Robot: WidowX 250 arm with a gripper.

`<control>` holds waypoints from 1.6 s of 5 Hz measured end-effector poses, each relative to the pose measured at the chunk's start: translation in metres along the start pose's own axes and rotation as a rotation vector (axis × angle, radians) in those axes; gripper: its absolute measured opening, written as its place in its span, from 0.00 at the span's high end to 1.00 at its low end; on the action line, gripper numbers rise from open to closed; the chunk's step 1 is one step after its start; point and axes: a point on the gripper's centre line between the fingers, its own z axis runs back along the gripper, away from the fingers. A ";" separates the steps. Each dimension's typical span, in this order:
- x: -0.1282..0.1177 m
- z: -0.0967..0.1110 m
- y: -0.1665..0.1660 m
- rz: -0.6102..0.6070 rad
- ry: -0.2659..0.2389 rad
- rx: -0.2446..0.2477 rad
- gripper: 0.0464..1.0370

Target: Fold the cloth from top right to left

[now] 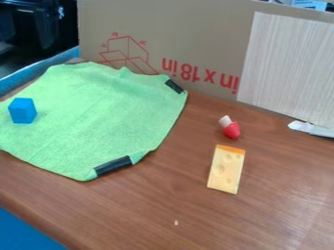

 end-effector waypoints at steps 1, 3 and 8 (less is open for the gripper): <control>-0.001 -0.010 -0.002 0.005 0.025 -0.010 0.04; 0.013 -0.047 -0.058 0.029 -0.150 -0.107 0.04; 0.098 -0.091 -0.169 0.141 -0.403 -0.119 0.04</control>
